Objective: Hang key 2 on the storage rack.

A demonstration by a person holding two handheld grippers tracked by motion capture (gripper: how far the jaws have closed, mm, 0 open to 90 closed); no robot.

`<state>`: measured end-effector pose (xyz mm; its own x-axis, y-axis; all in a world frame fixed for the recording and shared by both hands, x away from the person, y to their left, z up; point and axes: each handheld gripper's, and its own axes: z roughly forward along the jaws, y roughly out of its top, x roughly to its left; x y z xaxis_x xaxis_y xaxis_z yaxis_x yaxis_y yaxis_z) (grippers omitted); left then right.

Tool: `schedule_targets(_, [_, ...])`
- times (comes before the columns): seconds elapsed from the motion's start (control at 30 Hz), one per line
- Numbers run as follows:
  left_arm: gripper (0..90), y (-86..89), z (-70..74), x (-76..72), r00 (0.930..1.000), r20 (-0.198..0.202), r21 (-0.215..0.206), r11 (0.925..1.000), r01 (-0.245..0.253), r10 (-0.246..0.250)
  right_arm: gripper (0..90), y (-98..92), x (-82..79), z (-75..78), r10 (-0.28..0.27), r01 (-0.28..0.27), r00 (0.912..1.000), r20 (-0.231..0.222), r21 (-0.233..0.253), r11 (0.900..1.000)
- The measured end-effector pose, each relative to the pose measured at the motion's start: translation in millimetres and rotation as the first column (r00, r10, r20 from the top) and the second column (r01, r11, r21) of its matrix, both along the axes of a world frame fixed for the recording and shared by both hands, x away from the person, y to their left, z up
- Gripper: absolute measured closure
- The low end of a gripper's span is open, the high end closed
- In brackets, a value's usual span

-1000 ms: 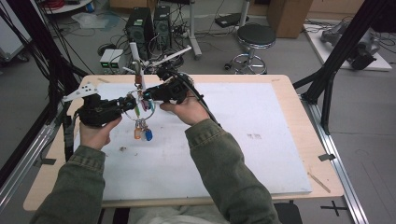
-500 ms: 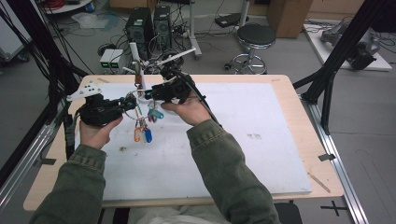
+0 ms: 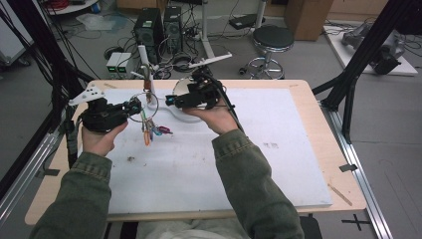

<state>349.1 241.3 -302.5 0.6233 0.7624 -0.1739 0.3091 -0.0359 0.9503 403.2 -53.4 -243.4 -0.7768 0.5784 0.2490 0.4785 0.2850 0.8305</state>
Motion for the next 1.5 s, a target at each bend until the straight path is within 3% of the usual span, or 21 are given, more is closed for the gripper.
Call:
schedule_targets(0.07, [79.7,-0.1,-0.5,0.8,1.0,-0.002,0.002,1.0,-0.004,0.004,2.1,-8.8,1.7,-2.8,-0.023,0.023,0.9997,-0.004,-0.001,1.0])
schedule_targets(0.3, [79.7,1.8,-1.7,4.0,0.9999,-0.005,0.006,0.9998,-0.017,0.017,2.0,-35.5,0.9,-9.6,-0.062,0.063,0.998,0.013,-0.014,0.998])
schedule_targets(0.53, [79.7,4.8,0.3,6.2,0.9995,-0.002,0.015,0.9994,-0.033,0.033,2.0,-58.3,-2.2,-20.3,-0.11,0.112,0.9933,0.037,-0.078,0.991])
schedule_targets(0.67, [79.7,7.6,3.3,7.2,0.999,0.003,0.018,0.9989,-0.044,0.044,2.0,-73.0,-4.5,-25.6,-0.138,0.142,0.9894,0.044,-0.083,0.986])
schedule_targets(0.77, [79.7,9.9,5.0,8.1,0.9988,0.007,0.018,0.9986,-0.049,0.049,2.0,-84.4,-7.1,-28.7,-0.176,0.181,0.9821,0.068,-0.08,0.98])
schedule_targets(1.07, [79.7,17.9,3.9,11.6,0.9975,0.0,0.024,0.9972,-0.071,0.071,2.0,-118.4,-11.1,-43.0,-0.243,0.245,0.969,0.046,-0.059,0.968])
schedule_targets(1.37, [79.6,24.6,5.6,16.0,0.995,-0.001,0.041,0.9942,-0.099,0.1,2.0,-144.8,-15.6,-55.1,-0.281,0.284,0.9583,0.052,-0.079,0.955])
schedule_targets(1.5, [79.6,29.7,7.8,20.5,0.9934,-0.002,0.046,0.9924,-0.114,0.115,2.0,-158.1,-19.4,-61.4,-0.315,0.319,0.9473,0.061,-0.077,0.945])
